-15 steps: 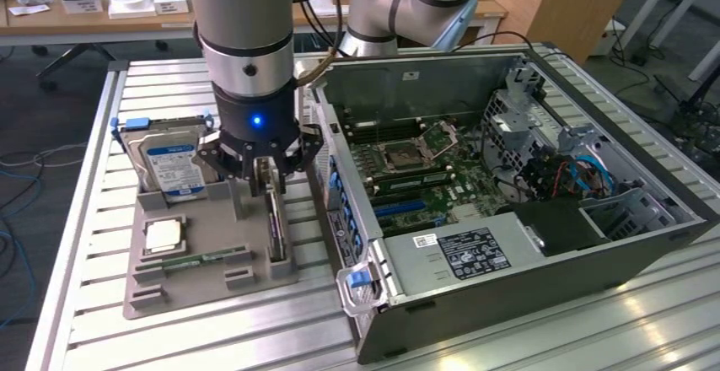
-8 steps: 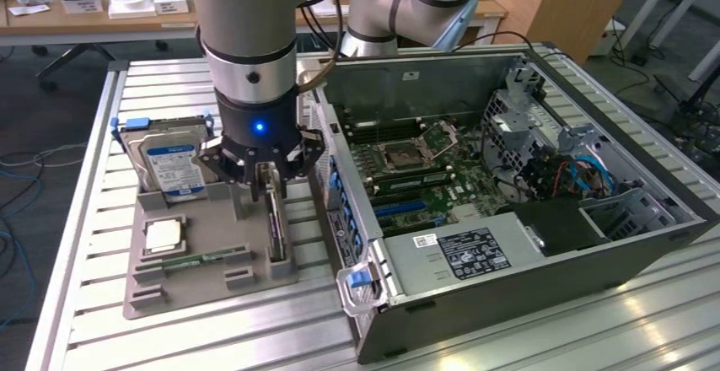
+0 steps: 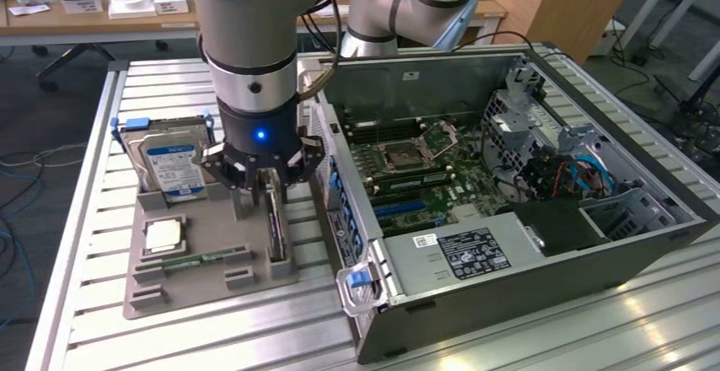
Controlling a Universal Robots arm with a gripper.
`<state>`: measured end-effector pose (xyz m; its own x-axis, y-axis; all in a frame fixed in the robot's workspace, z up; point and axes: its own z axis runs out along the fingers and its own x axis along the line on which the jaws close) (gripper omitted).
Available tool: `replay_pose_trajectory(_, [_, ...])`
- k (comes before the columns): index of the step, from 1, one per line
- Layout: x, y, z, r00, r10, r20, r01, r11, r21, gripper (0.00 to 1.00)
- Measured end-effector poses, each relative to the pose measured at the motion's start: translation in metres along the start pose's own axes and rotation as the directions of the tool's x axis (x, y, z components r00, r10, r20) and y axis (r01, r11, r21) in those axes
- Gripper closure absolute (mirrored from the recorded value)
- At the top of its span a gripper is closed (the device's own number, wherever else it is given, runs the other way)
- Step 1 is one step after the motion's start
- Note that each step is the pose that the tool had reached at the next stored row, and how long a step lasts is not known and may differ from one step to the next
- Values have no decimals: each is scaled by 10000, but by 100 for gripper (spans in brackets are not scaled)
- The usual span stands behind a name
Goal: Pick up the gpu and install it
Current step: 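Pick up the gpu and move the gpu toward the slot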
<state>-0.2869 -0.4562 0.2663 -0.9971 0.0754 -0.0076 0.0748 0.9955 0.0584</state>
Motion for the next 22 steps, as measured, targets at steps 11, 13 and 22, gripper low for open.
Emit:
replay_pose_trajectory(11, [1,-10,164,10000,-34,-2,34,10000,1,58])
replay_pose_trajectory(13, [1,-11,193,10000,-41,-3,41,10000,3,58])
replay_pose_trajectory(22, [1,-13,233,10000,-45,-2,45,10000,4,58])
